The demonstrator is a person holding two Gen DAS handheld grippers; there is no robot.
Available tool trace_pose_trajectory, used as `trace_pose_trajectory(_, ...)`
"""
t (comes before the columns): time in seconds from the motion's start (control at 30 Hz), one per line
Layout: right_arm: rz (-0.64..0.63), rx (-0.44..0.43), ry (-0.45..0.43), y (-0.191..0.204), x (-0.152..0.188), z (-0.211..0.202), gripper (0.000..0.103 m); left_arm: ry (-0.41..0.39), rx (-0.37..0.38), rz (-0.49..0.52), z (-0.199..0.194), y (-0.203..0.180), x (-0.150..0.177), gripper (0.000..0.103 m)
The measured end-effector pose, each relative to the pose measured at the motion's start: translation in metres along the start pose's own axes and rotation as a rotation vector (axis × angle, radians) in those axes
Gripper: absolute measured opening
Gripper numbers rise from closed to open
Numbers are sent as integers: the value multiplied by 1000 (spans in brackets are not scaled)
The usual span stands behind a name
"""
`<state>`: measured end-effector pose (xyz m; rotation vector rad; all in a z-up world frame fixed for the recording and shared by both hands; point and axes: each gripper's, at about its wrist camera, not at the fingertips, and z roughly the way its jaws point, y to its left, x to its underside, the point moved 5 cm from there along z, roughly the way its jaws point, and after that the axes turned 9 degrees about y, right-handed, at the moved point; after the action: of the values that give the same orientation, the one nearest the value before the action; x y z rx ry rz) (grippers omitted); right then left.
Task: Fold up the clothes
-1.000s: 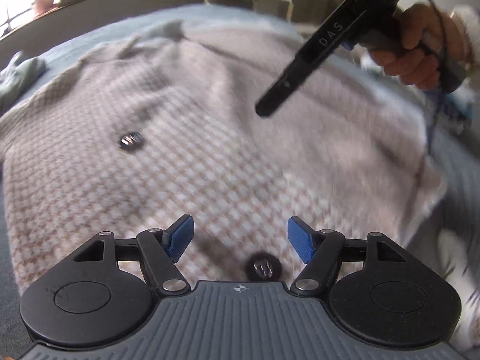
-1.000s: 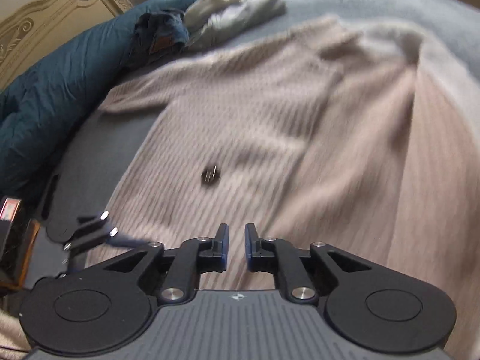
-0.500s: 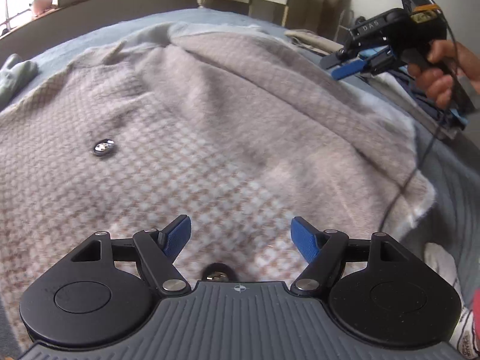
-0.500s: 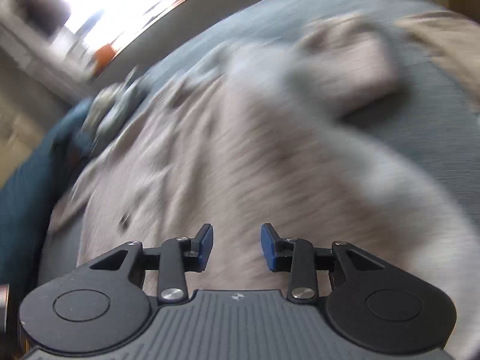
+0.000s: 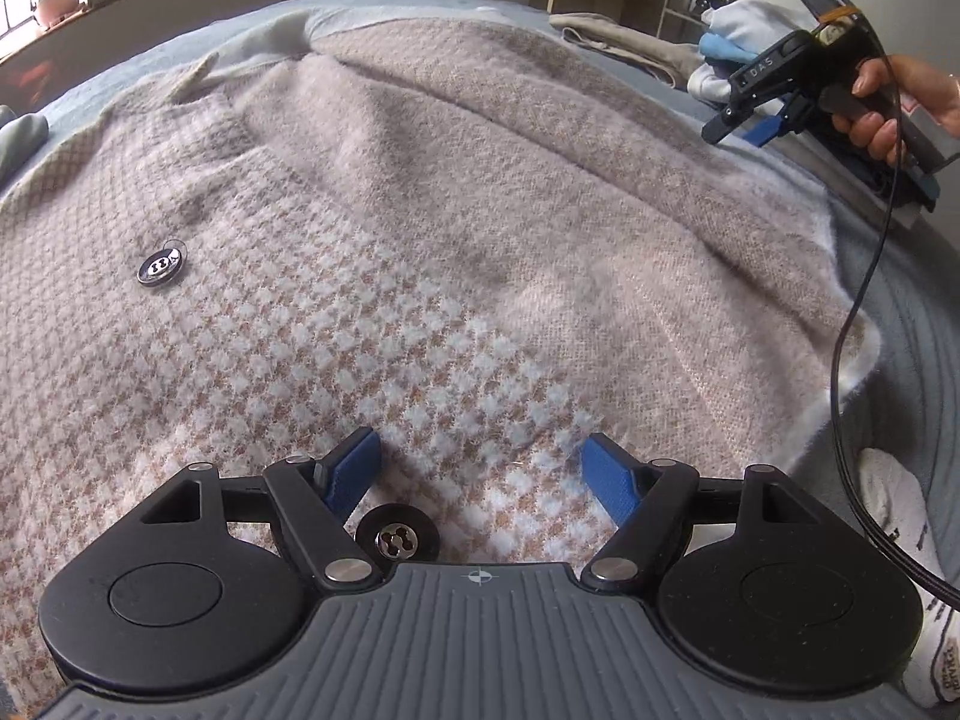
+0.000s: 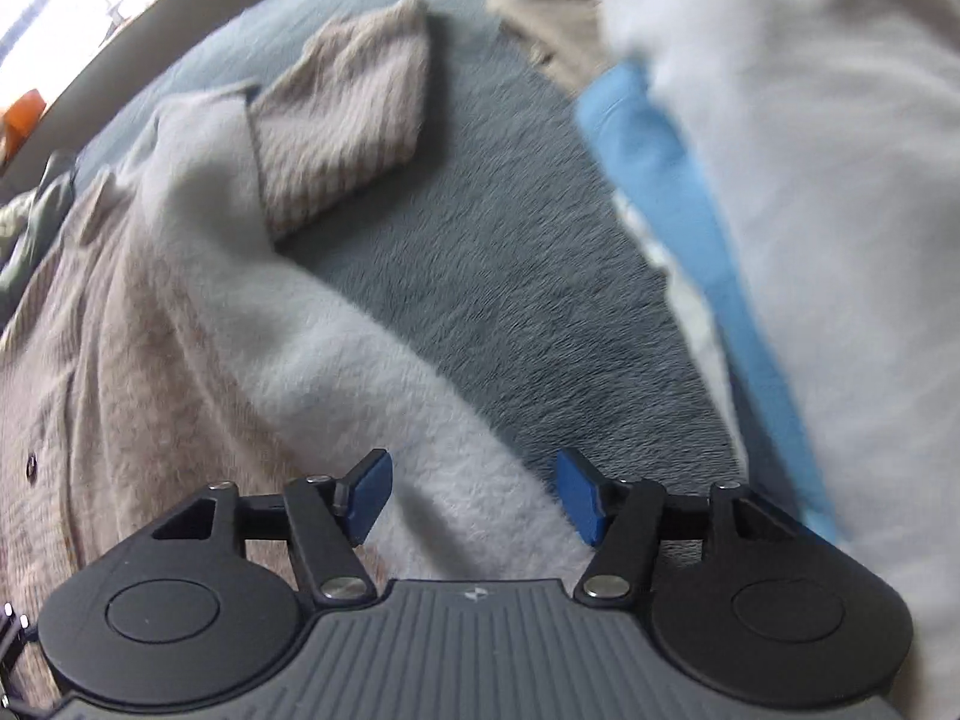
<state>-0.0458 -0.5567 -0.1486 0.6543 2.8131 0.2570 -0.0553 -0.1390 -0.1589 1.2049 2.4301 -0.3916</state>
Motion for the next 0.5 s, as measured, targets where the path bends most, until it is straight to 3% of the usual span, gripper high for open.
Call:
trace_pose_trajectory(0.1,-30,-7,20,2,2,4,65,1,1,-2,1,0,-1,75)
trace_pose_trajectory(0.17,-47,-14,30,2,4,1,51,0,1,-1,1,1,-1,75)
trace_pose_trajectory(0.23,-55,-14,19,3,5,-5,12,-1,-1,-1,2,1,-1,76)
trace_pose_trajectory(0.4,-108,-48,-18,22,10,-32,7,3,-11,2,3,0,-2,76)
trace_pose_trajectory(0.5,-119,-130,-35,47,14,-56,7,1,-6,-11,3,1,-2,76)
